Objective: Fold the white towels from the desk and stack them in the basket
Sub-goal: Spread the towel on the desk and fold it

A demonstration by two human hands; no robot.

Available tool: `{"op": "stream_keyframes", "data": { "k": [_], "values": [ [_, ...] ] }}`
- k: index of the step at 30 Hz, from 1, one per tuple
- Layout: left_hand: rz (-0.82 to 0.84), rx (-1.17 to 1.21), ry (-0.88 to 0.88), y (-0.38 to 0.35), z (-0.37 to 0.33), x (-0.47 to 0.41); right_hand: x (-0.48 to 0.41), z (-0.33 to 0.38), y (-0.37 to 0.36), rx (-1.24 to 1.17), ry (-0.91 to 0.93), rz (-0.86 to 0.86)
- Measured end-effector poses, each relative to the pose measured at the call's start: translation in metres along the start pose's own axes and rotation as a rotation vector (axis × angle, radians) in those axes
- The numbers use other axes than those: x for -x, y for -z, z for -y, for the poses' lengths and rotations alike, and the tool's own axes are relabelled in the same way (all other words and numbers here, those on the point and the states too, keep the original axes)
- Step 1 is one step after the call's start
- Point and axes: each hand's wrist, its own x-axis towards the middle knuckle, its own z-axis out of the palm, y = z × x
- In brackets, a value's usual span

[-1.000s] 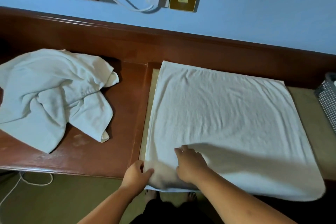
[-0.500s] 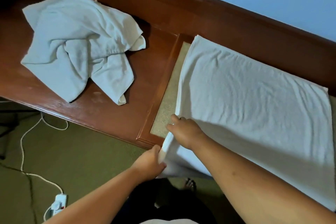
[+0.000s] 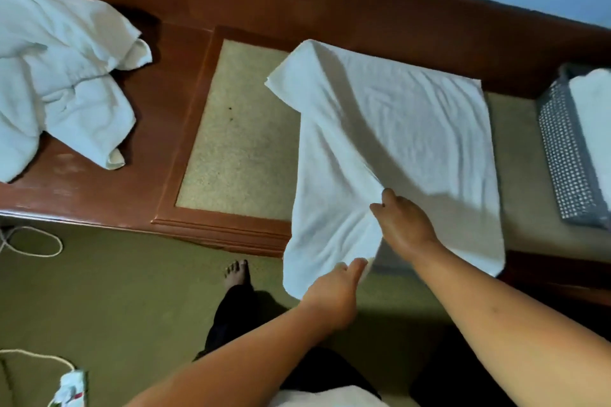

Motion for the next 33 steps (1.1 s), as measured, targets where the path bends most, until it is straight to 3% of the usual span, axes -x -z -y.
{"op": "stream_keyframes", "data": {
  "k": [2, 4, 6, 8, 10, 13, 15, 19, 22, 28, 33],
  "values": [
    [0.249, 0.133, -0.019, -0.029, -0.021, -0.007, 0.036, -0.041, -0.027, 0.016, -0.163, 0.068],
    [0.326, 0.194, 0.063, -0.048, -0.014, -0.009, 0.064, -0.062, -0.046, -0.057, -0.245, 0.226],
    [0.133, 0.240, 0.255, -0.057, 0.005, -0.009, 0.093, -0.069, -0.061, -0.243, -0.341, 0.296],
    [-0.187, 0.374, 0.482, -0.053, 0.030, -0.007, 0.116, -0.059, -0.074, -0.544, -0.511, 0.301],
    [-0.432, 0.558, 0.562, -0.044, 0.045, -0.011, 0.127, -0.045, -0.085, -0.923, -0.705, 0.310],
    [-0.522, 0.773, 0.485, -0.030, 0.044, -0.029, 0.118, -0.027, -0.098, -1.515, -0.959, 0.374],
    [-0.564, 0.819, 0.511, -0.030, 0.038, -0.041, 0.107, -0.012, -0.111, -1.727, -1.034, 0.464],
    [-0.383, 0.534, 0.575, -0.041, 0.048, -0.038, 0.098, 0.014, -0.134, -1.574, -1.047, 0.349],
    [-0.321, 0.504, 0.548, -0.044, 0.059, -0.017, 0.105, 0.008, -0.128, -1.410, -0.890, 0.302],
    [-0.335, 0.623, 0.477, -0.036, 0.080, 0.012, 0.139, 0.008, -0.105, -1.662, -0.695, 0.275],
    [-0.325, 0.502, 0.497, -0.033, 0.086, 0.017, 0.151, 0.027, -0.114, -1.528, -0.708, 0.404]
  ]
}}
